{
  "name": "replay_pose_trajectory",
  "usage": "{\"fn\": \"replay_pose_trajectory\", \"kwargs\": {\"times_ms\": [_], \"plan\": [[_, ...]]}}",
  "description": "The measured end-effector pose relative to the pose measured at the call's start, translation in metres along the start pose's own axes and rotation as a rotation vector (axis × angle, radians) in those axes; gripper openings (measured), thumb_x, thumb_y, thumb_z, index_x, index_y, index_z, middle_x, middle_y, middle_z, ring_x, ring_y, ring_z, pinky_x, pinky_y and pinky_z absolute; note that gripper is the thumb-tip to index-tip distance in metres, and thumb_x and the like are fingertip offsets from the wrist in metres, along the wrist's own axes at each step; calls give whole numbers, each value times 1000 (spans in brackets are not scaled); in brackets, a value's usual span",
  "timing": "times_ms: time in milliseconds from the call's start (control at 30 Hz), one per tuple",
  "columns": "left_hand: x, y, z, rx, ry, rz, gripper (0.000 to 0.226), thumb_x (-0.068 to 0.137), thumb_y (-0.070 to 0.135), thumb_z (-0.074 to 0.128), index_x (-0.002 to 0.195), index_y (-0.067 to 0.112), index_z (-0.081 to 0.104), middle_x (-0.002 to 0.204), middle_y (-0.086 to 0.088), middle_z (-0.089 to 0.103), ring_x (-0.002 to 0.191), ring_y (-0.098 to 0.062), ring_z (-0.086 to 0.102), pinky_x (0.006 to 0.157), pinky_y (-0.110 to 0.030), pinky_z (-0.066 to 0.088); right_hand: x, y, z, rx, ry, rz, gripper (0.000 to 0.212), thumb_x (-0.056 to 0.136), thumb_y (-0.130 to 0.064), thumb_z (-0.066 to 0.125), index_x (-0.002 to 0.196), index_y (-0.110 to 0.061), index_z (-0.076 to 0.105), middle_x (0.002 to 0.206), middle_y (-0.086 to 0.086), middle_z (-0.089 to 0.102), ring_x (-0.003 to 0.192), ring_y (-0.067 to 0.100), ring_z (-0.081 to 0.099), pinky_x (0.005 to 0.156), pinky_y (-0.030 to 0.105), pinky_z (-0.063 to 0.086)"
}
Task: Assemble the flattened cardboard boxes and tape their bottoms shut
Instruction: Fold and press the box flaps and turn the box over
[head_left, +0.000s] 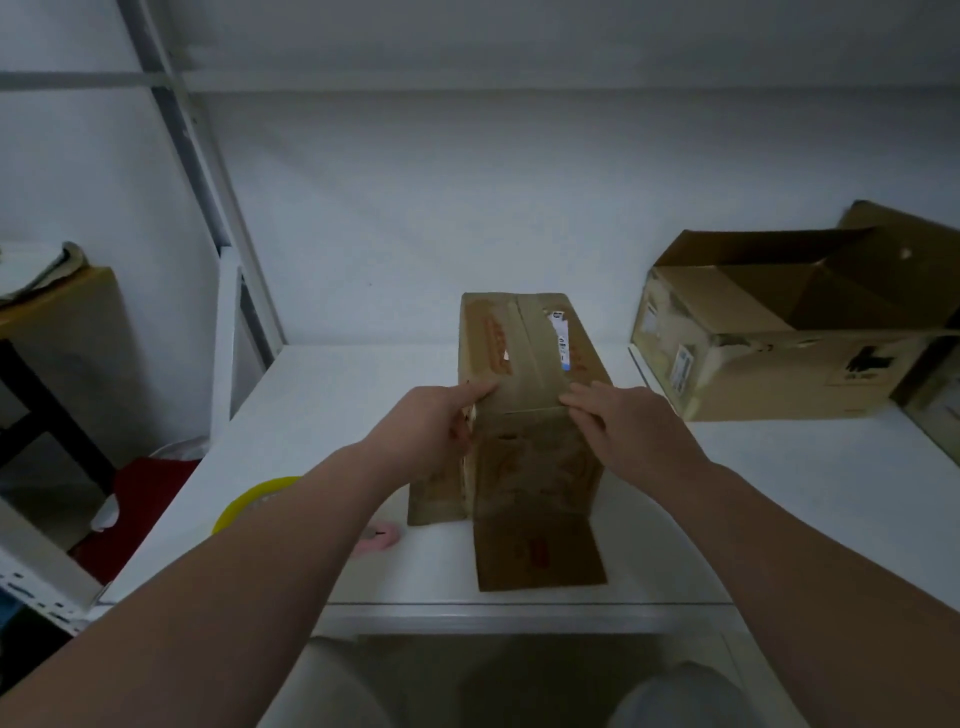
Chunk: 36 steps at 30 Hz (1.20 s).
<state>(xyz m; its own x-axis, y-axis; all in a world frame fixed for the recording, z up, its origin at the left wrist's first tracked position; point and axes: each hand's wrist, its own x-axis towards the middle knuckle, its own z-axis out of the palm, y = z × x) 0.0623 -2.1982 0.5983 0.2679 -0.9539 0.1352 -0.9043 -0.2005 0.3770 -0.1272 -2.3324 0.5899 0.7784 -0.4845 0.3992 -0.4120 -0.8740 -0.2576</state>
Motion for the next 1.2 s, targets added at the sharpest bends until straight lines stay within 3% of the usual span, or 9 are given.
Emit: {"fn": "replay_pose_trajectory", "kwargs": {"times_ms": [100, 333, 567, 700, 833, 1000, 1100, 1200], "plan": [[3, -7, 5, 74, -10, 16, 67, 89, 7, 60, 146, 33, 35, 101, -4, 67, 92, -17, 62, 91, -33, 50, 1, -2, 2, -10, -56, 22, 27, 97, -18, 51, 119, -16, 67, 126, 5, 63, 121, 31, 55, 99, 45, 45], [9, -10, 12, 177, -31, 23, 78, 85, 31, 70, 149, 35, 25, 117, -2, 62, 104, -20, 59, 92, -31, 46, 0, -2, 7, 16, -56, 58, 28, 97, -21, 51, 121, -18, 66, 130, 5, 59, 124, 30, 53, 103, 44, 42], [8, -4, 19, 348, 41, 18, 57, 96, 52, 38, 148, 36, 20, 117, -1, 60, 102, -22, 58, 81, -34, 50, 0, 0, 8, 34, -75, 64, 30, 98, -25, 51, 125, -21, 63, 133, 1, 57, 126, 25, 51, 106, 42, 41], [7, -5, 14, 493, 126, 120, 51, 98, 51, 33, 146, 34, 28, 121, 0, 47, 107, -19, 46, 74, -29, 41, 0, 1, 5, 4, -122, 56, 34, 99, -29, 48, 131, -24, 58, 137, -2, 53, 130, 21, 47, 109, 40, 37], [1, -11, 21, 372, 220, 285, 42, 97, 35, 48, 139, 32, 47, 128, -1, 53, 104, -24, 50, 73, -33, 47, -3, -1, 1, 0, -156, 43, 37, 99, -31, 47, 134, -24, 54, 140, -4, 50, 133, 18, 44, 110, 40, 36], [0, -9, 8, 315, 60, 212, 44, 100, 42, 35, 144, 38, 37, 142, 7, 39, 122, -17, 36, 95, -32, 42, 0, 0, -15, -20, -306, 36, 50, 91, -41, 59, 138, -29, 49, 144, -9, 44, 134, 11, 41, 113, 32, 29], [3, -4, -8, 322, -82, 212, 57, 93, 61, 29, 141, 33, 43, 139, 7, 43, 125, -17, 32, 103, -35, 38, 14, 0, -32, 107, -391, 175, 48, 83, -57, 60, 121, -28, 65, 120, -10, 62, 112, 9, 55, 95, 27, 40], [23, 3, -13, 99, -72, 157, 56, 96, 59, 22, 101, 24, 66, 100, 7, 63, 103, -14, 50, 101, -40, 40, 32, 2, -45, 424, -313, 349, 41, 94, -51, 46, 90, -21, 74, 89, -7, 68, 94, 13, 63, 74, 23, 41]]}}
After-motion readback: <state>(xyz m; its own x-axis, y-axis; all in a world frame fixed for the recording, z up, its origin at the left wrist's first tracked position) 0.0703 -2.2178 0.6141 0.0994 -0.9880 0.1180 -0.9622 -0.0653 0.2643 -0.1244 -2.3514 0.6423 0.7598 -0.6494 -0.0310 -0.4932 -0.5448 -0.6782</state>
